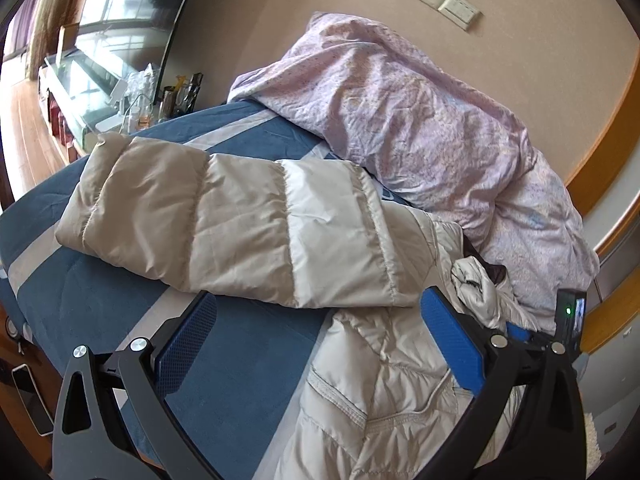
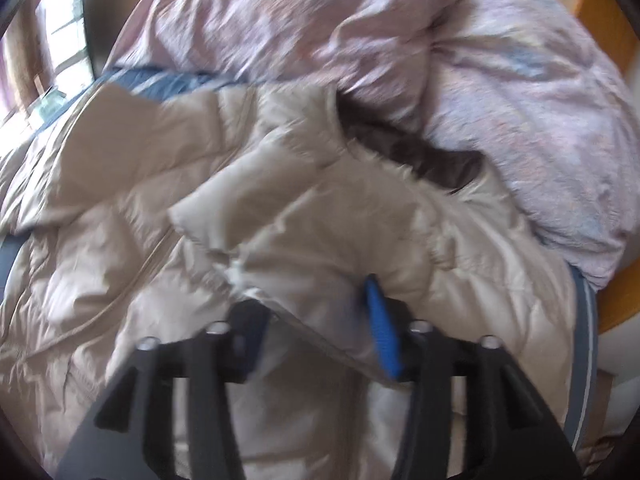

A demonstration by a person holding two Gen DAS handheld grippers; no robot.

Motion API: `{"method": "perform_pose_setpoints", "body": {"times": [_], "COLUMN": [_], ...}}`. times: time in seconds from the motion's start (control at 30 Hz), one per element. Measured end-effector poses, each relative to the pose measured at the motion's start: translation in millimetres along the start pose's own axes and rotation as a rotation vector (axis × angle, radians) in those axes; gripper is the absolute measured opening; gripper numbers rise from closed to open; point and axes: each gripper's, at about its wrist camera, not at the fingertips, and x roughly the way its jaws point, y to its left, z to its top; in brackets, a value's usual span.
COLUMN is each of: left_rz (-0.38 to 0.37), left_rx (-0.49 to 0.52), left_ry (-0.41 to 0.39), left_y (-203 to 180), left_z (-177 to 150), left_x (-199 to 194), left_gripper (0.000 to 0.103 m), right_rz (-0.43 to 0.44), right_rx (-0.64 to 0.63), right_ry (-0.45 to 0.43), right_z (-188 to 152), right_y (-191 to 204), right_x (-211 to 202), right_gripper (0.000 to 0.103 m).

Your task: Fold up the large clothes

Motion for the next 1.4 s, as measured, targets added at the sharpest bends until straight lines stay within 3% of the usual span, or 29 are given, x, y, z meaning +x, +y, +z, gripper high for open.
{"method": "perform_pose_setpoints", "body": {"times": [0.13,0.17,0.33,0.4,0.5,0.57,0.67,0.8,1.0,1.1,1.17,1.23,1.3,1.37,1.4], "left_rz": [0.016,0.018,0.03,0.041,0.035,0.027,-0.005,-0.023,0.012,0.027,0.005,-0.01,-0.004,0.021,0.027], "left_rx": [-0.055,-0.073,-0.152,-0.185,-0.247,-0.292,-0.386,-0.496,-0.603,-0.659,-0.704,-0.74,-0.762,-0.77,-0.771], "left_ry": [0.011,0.014,0.01,0.009,0.021,0.035,0.073,0.093,0.056,0.045,0.027,0.019,0.007,-0.001,-0.005], "left_y": [16.1,20.7,41.0,50.0,64.9,73.3,87.0,102.7,127.7,143.4,154.1,160.1,164.9,169.8,171.8], "left_z": [1.9,2.8,7.4,8.9,10.3,11.1,10.1,8.5,14.7,17.8,18.3,18.8,18.1,17.1,17.5], "left_x": [5.4,6.3,6.5,7.1,9.6,13.4,21.4,28.0,27.4,32.1,35.2,36.3,37.8,39.9,41.0], "left_gripper": [0.102,0.102,0.102,0.102,0.102,0.098,0.093,0.09,0.085,0.078,0.069,0.066,0.055,0.027,0.02], "right_rz": [0.235,0.253,0.077,-0.03,-0.096,-0.139,-0.053,0.097,0.156,0.184,0.199,0.204,0.208,0.205,0.204], "right_rx": [0.085,0.115,0.238,0.218,0.12,0.066,0.138,0.251,0.256,0.268,0.274,0.281,0.286,0.294,0.297], "right_ry": [-0.069,-0.091,-0.136,-0.11,0.002,0.003,0.007,-0.001,-0.014,-0.028,-0.038,-0.046,-0.053,-0.061,-0.063], "right_z": [6.7,9.5,24.8,28.4,30.0,31.2,32.0,23.3,11.8,8.8,6.2,2.8,-0.7,-5.4,-7.4], "right_y": [-1.3,-4.3,-18.6,-14.3,4.1,11.8,1.1,-17.7,-15.1,-17.2,-19.1,-22.3,-26.2,-32.1,-34.4], "right_x": [-19.6,-23.7,-14.4,0.1,31.3,33.9,21.8,2.2,-20.4,-29.9,-35.6,-41.0,-44.9,-50.0,-51.5], "right_gripper": [0.063,0.063,0.06,0.059,0.059,0.058,0.057,0.067,0.068,0.069,0.069,0.069,0.069,0.069,0.069]}}
